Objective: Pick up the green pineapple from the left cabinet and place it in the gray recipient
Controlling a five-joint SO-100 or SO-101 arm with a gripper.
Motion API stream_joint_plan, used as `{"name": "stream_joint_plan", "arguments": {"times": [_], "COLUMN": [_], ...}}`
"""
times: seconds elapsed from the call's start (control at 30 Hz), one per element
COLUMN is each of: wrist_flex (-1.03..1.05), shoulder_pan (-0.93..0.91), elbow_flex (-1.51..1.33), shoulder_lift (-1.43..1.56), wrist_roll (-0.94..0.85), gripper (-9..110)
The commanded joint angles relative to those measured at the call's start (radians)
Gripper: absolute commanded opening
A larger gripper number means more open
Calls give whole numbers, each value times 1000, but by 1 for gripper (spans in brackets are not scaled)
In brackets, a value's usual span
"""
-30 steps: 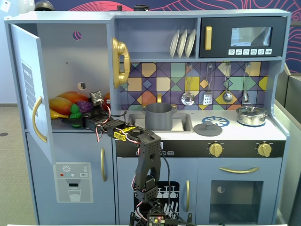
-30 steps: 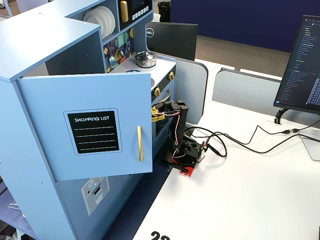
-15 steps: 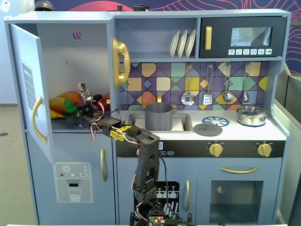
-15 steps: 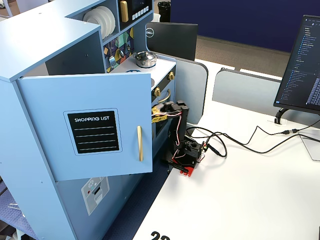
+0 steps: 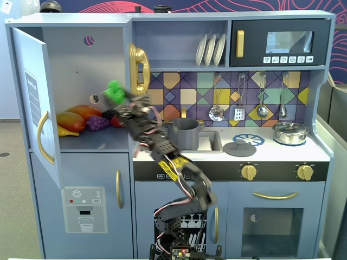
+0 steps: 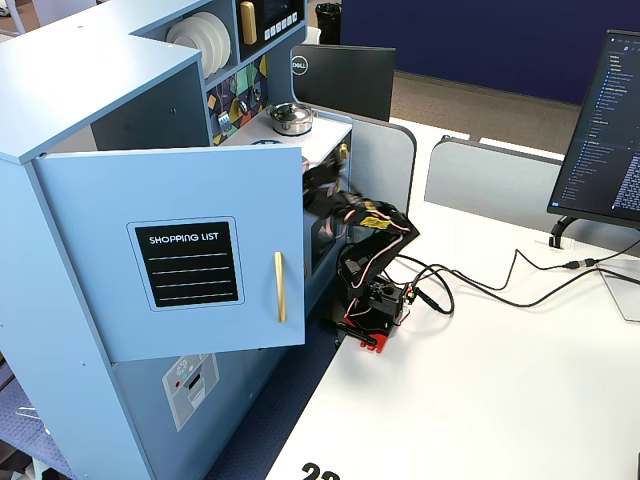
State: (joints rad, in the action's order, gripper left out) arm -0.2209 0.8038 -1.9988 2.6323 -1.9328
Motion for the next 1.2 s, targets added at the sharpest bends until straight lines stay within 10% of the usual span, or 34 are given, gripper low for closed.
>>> {"name": "stream_joint_plan", "arguments": {"times": [0.0,0.23,0.53,1.03,1.17], "wrist_flex": [48,324,882,879,856], "shoulder_pan": [-198,-684,-871,-857,-873], "elbow_flex": [-5,72,500,723,729], "shoulder_lift": [179,227,-201,-712,-747], "wrist_roll": [54,380,380,244,388], "gripper": [0,0,0,1,29]}}
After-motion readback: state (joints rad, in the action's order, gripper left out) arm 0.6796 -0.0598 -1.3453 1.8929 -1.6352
